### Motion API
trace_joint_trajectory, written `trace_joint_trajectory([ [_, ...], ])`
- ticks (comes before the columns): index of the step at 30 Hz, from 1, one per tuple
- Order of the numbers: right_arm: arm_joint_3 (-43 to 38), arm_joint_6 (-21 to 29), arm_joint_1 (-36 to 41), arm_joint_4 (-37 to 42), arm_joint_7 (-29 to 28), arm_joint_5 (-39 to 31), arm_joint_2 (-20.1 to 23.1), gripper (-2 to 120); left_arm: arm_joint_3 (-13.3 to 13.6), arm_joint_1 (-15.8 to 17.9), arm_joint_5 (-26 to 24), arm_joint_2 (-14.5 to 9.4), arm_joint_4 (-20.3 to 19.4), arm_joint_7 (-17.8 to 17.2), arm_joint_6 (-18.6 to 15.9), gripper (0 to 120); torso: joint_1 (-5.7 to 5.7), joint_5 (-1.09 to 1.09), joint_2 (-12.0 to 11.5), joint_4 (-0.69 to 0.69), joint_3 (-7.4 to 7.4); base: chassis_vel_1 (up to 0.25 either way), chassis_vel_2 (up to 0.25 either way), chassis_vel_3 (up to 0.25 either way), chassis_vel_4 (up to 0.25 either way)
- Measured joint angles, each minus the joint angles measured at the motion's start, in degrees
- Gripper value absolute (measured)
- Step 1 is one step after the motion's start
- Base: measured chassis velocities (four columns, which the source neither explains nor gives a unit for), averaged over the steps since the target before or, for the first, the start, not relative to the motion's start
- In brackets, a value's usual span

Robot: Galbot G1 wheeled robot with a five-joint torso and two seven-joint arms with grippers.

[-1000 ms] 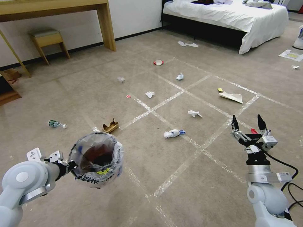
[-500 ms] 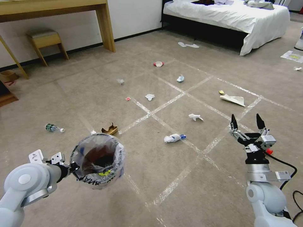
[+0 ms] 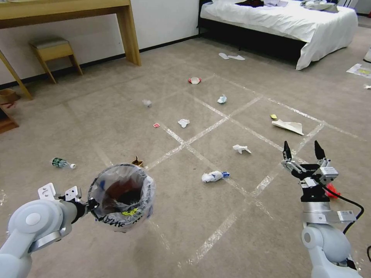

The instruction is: Pick up the trash bin and place the garbage on the floor into it.

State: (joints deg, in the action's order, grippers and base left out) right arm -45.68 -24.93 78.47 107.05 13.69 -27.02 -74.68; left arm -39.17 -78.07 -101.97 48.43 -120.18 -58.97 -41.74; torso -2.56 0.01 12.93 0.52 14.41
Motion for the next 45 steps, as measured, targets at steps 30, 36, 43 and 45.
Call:
trace_joint_trajectory([
  [30, 0.11, 0.12, -0.16, 0.12, 0.14, -0.03, 0.15, 100, -0.2, -0.82, 0.47, 0.38, -0.67, 0.0, 0.07, 1, 0.01, 0.01, 0.0, -0.02, 0.0, -0.087, 0.09, 0.086, -0.087],
  [36, 0.03, 0.12, -0.04, 0.23, 0.56, -0.21, 0.19, 100, -0.19, -0.87, 0.57, 0.44, -0.78, 0.01, 0.1, 1, 0.01, 0.0, 0.0, -0.01, 0.0, -0.116, 0.098, 0.105, -0.096],
  [43, 0.03, 0.12, -0.09, 0.24, 0.64, -0.18, 0.21, 100, -0.22, -0.87, 0.57, 0.21, -0.89, 0.01, 0.16, 1, 0.01, 0.0, 0.0, -0.01, 0.0, -0.103, 0.097, 0.119, -0.097],
  [45, 0.15, 0.12, -0.15, 0.23, 0.61, -0.11, 0.18, 100, -0.26, -0.85, 0.57, 0.1, -0.91, 0.01, 0.19, 1, 0.01, 0.0, 0.0, 0.0, 0.0, -0.106, 0.112, 0.122, -0.111],
])
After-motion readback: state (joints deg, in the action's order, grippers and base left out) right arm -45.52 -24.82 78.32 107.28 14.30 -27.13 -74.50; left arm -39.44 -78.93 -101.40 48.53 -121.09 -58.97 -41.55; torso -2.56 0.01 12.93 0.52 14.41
